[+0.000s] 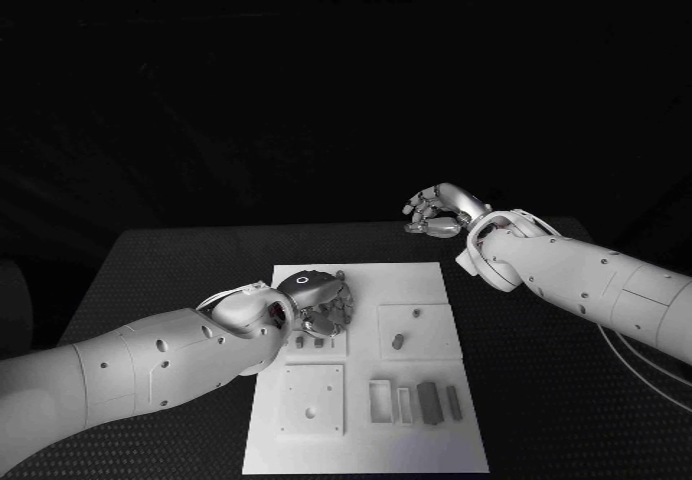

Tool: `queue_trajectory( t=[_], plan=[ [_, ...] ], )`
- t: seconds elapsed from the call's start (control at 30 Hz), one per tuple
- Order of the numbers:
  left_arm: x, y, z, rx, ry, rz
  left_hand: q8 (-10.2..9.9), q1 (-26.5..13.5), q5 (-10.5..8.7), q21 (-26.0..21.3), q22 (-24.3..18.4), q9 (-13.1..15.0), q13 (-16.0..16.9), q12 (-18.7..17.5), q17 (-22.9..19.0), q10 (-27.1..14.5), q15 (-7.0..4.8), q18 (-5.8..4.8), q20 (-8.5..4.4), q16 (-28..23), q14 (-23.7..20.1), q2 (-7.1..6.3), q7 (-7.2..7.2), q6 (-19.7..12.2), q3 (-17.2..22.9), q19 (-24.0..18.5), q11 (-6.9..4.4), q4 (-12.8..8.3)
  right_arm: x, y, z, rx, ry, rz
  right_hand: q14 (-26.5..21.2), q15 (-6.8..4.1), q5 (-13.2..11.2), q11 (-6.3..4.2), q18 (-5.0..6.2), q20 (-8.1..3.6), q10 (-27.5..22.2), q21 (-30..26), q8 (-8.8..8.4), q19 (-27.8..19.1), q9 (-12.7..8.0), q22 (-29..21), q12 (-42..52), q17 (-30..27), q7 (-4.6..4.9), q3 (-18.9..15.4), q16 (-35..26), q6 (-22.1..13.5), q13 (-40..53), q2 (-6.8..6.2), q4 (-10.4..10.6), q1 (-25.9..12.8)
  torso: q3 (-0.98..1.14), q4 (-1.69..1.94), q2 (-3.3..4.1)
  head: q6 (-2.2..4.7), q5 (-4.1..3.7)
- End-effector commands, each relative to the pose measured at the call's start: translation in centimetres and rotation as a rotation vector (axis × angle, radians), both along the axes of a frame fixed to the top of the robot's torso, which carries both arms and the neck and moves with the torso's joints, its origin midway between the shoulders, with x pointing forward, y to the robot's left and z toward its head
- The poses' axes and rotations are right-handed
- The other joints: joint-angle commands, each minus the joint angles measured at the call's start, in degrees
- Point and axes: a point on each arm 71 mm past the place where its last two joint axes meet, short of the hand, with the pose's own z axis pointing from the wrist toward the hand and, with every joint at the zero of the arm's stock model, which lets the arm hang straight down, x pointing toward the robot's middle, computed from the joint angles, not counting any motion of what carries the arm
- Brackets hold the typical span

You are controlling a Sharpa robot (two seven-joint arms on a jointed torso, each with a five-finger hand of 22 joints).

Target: Assemble the parts on the task board

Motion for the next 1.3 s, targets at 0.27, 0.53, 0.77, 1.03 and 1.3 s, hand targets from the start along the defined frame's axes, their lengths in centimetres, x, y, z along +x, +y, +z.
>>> queue_trajectory(
  t=[0.27, 0.53, 0.77, 1.03, 1.3],
  plan=[
    [0.0, 0.0, 0.3, -0.019, -0.038, -0.001, -0.1, 0.5, 0.58, 1.0, 1.3, -0.8, -0.9, -1.2, 0.9, 0.9, -0.04, -0.10, -1.98, 1.8, 1.0, 0.41, -0.12, 0.3, -0.2, 1.0, 0.03, 0.6, 0.0, 0.2, 0.0, 0.011, 0.014, 0.017, 0.4, 0.12, 0.2, 0.08, -0.27, 0.37, 0.5, -0.5, 0.14, 0.1, 0.0, -0.1, -0.4, -0.1, 0.00, -0.4, -0.5, -0.2, -0.4, 0.42, -0.1, 0.1, -0.01, 0.06, -0.06, -0.08, -0.13],
    [0.0, -0.4, 0.3, -0.035, -0.022, -0.003, -0.1, 0.2, 0.60, 1.7, 1.3, -1.4, -1.3, -1.7, 1.8, 1.9, -0.24, 0.11, -2.19, 3.4, 1.6, 0.70, -0.30, 0.3, -0.4, 1.6, -0.08, 1.1, 0.0, 0.3, 0.0, 0.012, 0.014, 0.019, 0.5, 0.13, 0.3, 0.07, -0.21, 0.42, 0.6, -0.6, 0.14, 0.1, 0.0, -0.1, -0.5, -0.2, -0.01, -0.5, -0.7, -0.2, -0.6, 0.46, -0.1, 0.1, -0.01, 0.07, -0.06, -0.02, -0.15],
    [0.0, -0.4, -0.2, -0.007, 0.010, 0.001, 0.4, 0.1, 0.54, 2.0, 1.2, -1.7, -1.6, -2.0, 2.2, 2.8, -0.46, 0.11, -2.33, 4.2, 1.5, 1.20, 0.74, 1.3, -0.4, 1.5, -0.32, 1.4, -0.1, 0.4, 0.0, 0.012, 0.015, 0.024, 0.5, 0.13, 0.3, 0.07, -0.18, 0.46, 0.7, -0.6, 0.14, 0.2, 0.0, -0.1, -0.5, -0.2, -0.02, -0.5, -0.8, -0.1, -0.8, 0.49, -0.1, 0.2, 0.02, 0.04, -0.01, 0.04, -0.18],
    [0.2, -0.5, -0.8, 0.010, 0.029, 0.015, 0.4, 0.1, 0.55, 2.1, 1.2, -2.0, -1.9, -2.4, 2.2, 3.0, -0.43, 0.02, -2.34, 4.4, 1.2, 1.95, 1.23, 1.5, -0.4, 1.3, -0.28, 1.4, -0.1, 0.5, 0.0, 0.012, 0.015, 0.025, 0.5, 0.13, 0.3, 0.07, -0.15, 0.50, 0.7, -0.7, 0.14, 0.2, 0.0, -0.1, -0.6, -0.2, -0.03, -0.6, -0.8, -0.1, -0.9, 0.49, -0.1, 0.2, 0.03, 0.01, 0.00, -0.03, -0.20],
    [0.3, -0.5, -1.2, 0.019, 0.041, 0.023, 0.3, -0.4, 0.60, 2.2, 1.2, -2.6, -2.6, -3.5, 2.1, 2.1, -0.07, 0.08, -2.14, 4.5, 1.1, 2.49, 1.27, 1.4, -0.4, 1.2, 0.18, 1.9, -0.1, 0.5, 0.0, 0.011, 0.015, 0.025, 0.6, 0.14, 0.3, 0.07, -0.12, 0.55, 0.8, -0.7, 0.14, 0.2, 0.0, -0.1, -0.6, -0.2, -0.04, -0.6, -0.9, -0.1, -1.0, 0.52, -0.1, 0.2, 0.01, 0.05, -0.01, -0.11, -0.38]
  ],
)
